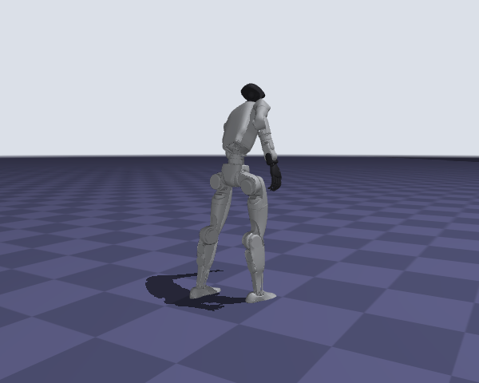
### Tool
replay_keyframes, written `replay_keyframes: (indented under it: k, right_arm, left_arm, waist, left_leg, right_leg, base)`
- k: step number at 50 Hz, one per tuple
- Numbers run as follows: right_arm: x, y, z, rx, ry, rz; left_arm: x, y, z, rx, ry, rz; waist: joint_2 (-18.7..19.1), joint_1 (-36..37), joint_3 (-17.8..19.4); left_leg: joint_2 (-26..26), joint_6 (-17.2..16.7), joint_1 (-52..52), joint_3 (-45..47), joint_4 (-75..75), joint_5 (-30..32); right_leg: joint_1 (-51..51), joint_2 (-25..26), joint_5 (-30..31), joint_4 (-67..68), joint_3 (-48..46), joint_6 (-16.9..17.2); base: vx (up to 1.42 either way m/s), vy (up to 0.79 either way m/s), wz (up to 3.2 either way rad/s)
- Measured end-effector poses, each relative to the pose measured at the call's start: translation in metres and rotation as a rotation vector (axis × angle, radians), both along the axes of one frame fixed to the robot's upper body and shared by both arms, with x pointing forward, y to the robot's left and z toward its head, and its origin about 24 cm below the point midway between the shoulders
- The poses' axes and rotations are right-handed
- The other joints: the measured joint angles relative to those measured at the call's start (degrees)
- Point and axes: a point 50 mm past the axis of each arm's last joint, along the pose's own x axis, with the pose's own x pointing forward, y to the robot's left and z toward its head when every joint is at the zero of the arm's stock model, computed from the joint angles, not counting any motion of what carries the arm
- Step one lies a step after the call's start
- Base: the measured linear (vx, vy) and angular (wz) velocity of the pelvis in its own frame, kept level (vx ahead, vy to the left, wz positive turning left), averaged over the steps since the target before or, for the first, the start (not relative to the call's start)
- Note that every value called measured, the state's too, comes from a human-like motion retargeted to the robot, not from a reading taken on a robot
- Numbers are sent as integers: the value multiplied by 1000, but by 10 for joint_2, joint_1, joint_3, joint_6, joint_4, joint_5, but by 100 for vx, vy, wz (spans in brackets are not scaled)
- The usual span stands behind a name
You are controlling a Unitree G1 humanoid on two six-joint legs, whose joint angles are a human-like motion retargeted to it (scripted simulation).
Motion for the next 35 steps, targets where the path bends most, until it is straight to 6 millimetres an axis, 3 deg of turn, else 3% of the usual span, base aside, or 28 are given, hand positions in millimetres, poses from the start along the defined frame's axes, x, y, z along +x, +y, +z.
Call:
replay_keyframes:
  k: [5,8,10,13,20,25,27,30,32,35]
  right_arm:
    - [21,-3,7,-59,-63,-13]
    - [45,-6,21,-67,-152,0]
    - [49,-5,27,-39,-198,-17]
    - [71,-6,44,-35,-295,-6]
    - [70,-1,49,-6,-333,10]
    - [53,2,37,-11,-255,52]
    - [42,3,30,-14,-209,64]
    - [24,5,19,-8,-136,67]
    - [12,7,14,3,-98,62]
    - [-2,10,9,21,-59,66]
  left_arm:
    - [-23,-8,-54,-91,101,69]
    - [-55,-6,-95,-139,210,79]
    - [-83,2,-122,-91,359,58]
    - [-126,11,-154,-138,485,117]
    - [-241,33,-203,-221,786,349]
    - [-298,33,-217,-291,865,523]
    - [-307,33,-218,-310,865,568]
    - [-301,35,-216,-310,834,580]
    - [-278,40,-209,-282,785,546]
    - [-227,48,-189,-215,666,467]
  waist:
    - [21,14,-4]
    - [21,33,-7]
    - [11,55,-23]
    - [11,67,-13]
    - [-19,100,-27]
    - [-36,118,-53]
    - [-42,123,-63]
    - [-53,114,-72]
    - [-53,98,-66]
    - [-40,72,-62]
  left_leg:
    - [-18,20,-31,-2,60,32]
    - [-12,34,-71,42,66,35]
    - [-3,33,-128,77,104,11]
    - [14,18,-128,101,-14,66]
    - [59,-17,-222,196,-21,67]
    - [84,-17,-199,235,-21,100]
    - [91,-16,-174,250,-21,122]
    - [76,-5,-137,252,-21,112]
    - [64,-2,-114,238,-21,97]
    - [70,-7,-97,215,-21,87]
  right_leg:
    - [23,-27,-43,23,-27,0]
    - [23,-21,-52,27,-26,0]
    - [8,-23,-80,56,-28,0]
    - [34,-8,-77,28,-26,0]
    - [63,0,-122,46,-17,0]
    - [95,6,-166,65,16,0]
    - [113,7,-176,74,31,0]
    - [137,-9,-171,92,38,0]
    - [147,-17,-173,107,26,-11]
    - [130,-5,-184,125,-9,-41]
  base:
    - [41,-13,65]
    - [34,-24,-5]
    - [35,-13,-7]
    - [33,-5,-9]
    - [38,5,-16]
    - [48,21,-58]
    - [50,25,-60]
    - [46,34,2]
    - [40,31,65]
    - [34,15,72]
